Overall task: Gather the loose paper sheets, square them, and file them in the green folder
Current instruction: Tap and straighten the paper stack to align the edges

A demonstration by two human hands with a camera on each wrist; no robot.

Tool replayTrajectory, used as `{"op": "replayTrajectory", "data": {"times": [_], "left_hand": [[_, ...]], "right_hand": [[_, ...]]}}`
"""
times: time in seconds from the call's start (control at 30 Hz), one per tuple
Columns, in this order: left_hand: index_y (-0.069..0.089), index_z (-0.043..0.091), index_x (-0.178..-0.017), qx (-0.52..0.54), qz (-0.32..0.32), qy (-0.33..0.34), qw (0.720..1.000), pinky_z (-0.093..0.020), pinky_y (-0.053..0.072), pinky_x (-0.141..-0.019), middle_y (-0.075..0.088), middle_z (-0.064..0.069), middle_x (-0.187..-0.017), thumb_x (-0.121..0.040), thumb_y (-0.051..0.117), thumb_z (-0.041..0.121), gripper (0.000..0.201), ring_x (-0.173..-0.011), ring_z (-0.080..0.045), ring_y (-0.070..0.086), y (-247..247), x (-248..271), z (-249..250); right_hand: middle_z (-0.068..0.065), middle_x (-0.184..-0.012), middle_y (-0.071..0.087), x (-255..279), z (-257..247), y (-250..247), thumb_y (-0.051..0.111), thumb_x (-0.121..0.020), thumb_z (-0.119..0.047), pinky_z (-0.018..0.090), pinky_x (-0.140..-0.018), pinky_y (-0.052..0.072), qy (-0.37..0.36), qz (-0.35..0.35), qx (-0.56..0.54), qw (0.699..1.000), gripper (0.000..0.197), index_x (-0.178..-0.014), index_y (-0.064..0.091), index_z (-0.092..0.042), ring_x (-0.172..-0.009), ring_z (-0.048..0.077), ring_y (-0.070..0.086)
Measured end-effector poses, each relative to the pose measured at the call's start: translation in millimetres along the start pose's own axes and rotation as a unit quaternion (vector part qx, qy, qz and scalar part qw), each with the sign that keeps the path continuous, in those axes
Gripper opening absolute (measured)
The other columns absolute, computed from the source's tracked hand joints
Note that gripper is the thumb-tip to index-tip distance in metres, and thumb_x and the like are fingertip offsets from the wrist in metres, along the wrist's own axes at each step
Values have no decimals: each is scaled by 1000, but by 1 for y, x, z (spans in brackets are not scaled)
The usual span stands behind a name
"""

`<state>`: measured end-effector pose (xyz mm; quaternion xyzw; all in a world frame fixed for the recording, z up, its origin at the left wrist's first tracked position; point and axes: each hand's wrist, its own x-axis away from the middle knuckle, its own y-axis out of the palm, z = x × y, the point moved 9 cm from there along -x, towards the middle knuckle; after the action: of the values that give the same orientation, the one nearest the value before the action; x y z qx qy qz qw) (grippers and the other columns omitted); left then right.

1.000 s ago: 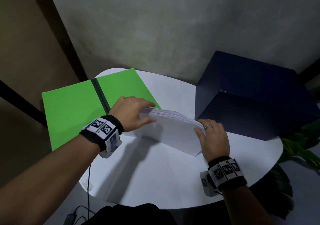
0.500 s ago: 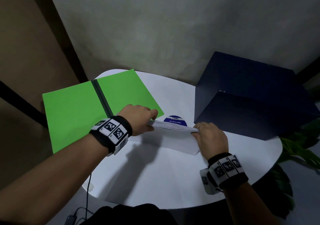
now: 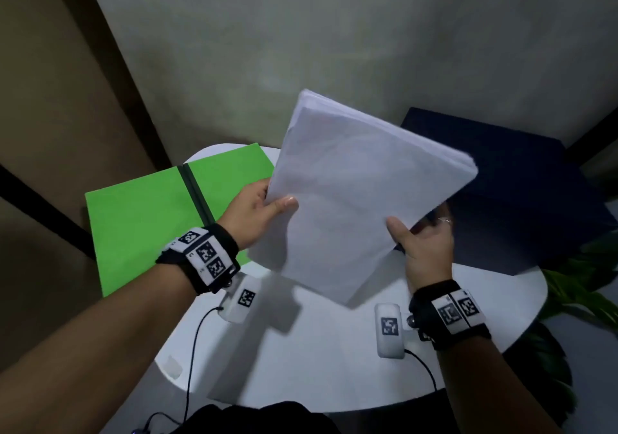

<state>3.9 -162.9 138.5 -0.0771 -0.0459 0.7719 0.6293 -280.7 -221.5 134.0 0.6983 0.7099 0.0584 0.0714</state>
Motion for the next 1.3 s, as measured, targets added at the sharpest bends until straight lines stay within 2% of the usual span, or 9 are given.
{"op": "replayTrajectory", "data": {"times": [0.07,0.13,0.23,0.33,0.47,0.67,0.87,1.03,1.3], "left_hand": [[61,11,-115,4,34,15,999,-13,50,-78,68,14,-104,-93,61,7,23,-87,10,66,8,6,2],[59,18,-114,-13,101,39,994,-10,48,-79,66,19,-103,-94,59,8,22,-87,17,62,10,16,-1],[53,24,-120,-26,130,29,991,-20,50,-92,65,19,-110,-91,63,28,31,-101,13,61,10,31,-23],[43,20,-134,54,76,3,996,-34,47,-102,62,6,-129,-75,72,56,75,-119,-8,60,13,34,-44],[42,7,-136,125,89,-3,988,-32,52,-92,63,-2,-121,-58,65,82,111,-108,-9,64,2,26,-36],[51,10,-134,159,62,6,985,-56,43,-102,59,-20,-132,-64,43,91,107,-121,-30,57,9,11,-12],[51,9,-127,149,94,58,983,-18,46,-86,63,10,-112,-75,58,71,81,-99,2,61,8,4,7],[64,14,-106,147,171,66,972,-33,38,-80,57,3,-90,-85,55,34,30,-82,-14,50,0,-1,11],[64,9,-99,167,131,47,976,-34,41,-72,58,-12,-86,-67,38,1,42,-79,-24,50,-7,-13,16]], "right_hand": [[-1,-100,75,2,-12,10,78,-77,2,33,-86,56,-39,4,68,997,34,-107,67,-9,-96,13,72],[-8,-84,77,8,-20,13,79,-78,-2,22,-76,55,-69,14,86,994,18,-92,72,-11,-84,8,73],[-15,-81,76,21,-8,13,81,-74,-1,17,-70,56,-52,19,83,995,26,-92,70,-16,-79,1,72],[-6,-95,75,29,17,12,87,-65,2,21,-75,59,-3,8,98,995,52,-111,67,-13,-86,3,72],[0,-101,74,28,25,15,90,-60,1,21,-76,57,9,-4,111,994,59,-114,66,-8,-90,8,73],[-6,-95,74,24,25,14,93,-57,-5,23,-76,59,11,1,125,992,53,-101,67,-19,-86,5,73],[-9,-84,74,24,23,12,90,-64,-7,20,-72,59,14,2,121,993,40,-91,67,-24,-78,0,72],[-18,-78,75,29,24,13,89,-66,-5,17,-68,58,18,1,110,994,35,-89,69,-22,-75,1,72],[-13,-86,77,30,24,14,89,-66,-8,24,-80,57,7,5,110,994,33,-91,71,-21,-86,6,73]]}}
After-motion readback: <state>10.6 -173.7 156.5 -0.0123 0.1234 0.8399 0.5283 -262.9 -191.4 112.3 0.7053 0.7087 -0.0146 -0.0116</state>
